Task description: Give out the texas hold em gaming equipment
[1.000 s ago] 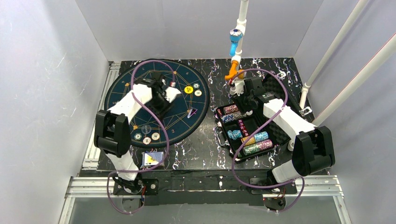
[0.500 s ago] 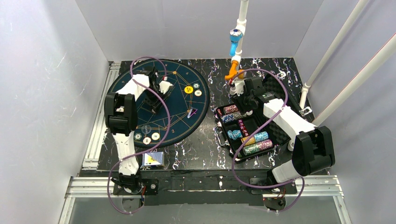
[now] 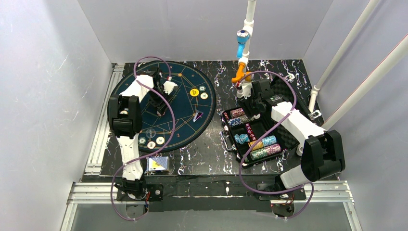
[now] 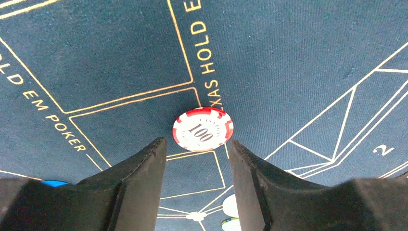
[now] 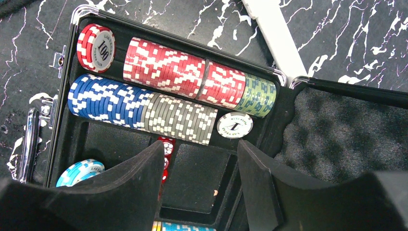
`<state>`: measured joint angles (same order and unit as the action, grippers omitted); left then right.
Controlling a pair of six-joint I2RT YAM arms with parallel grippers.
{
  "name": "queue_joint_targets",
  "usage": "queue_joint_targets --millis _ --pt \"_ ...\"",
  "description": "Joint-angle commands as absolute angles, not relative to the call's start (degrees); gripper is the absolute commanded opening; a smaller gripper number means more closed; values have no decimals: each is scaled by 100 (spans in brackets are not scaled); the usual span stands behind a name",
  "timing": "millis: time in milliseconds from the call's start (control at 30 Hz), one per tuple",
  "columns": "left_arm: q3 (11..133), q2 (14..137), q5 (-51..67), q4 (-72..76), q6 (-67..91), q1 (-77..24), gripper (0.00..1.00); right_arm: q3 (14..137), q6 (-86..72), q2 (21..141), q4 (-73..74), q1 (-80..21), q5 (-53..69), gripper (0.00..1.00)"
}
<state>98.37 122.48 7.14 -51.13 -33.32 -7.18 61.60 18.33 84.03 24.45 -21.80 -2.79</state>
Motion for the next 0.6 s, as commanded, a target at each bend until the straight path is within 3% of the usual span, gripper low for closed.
queue_joint_targets --millis 0,267,567 --pt "10030 12189 878 -5347 -3392 -679 46 6259 1837 8246 2276 -2162 -193 66" --pt "9984 12264 963 -5390 -3376 -669 57 6249 1837 8235 2268 -2162 -200 66" --pt "10117 12464 905 -5388 -3322 -669 53 6249 1845 8236 2268 -2162 -226 65"
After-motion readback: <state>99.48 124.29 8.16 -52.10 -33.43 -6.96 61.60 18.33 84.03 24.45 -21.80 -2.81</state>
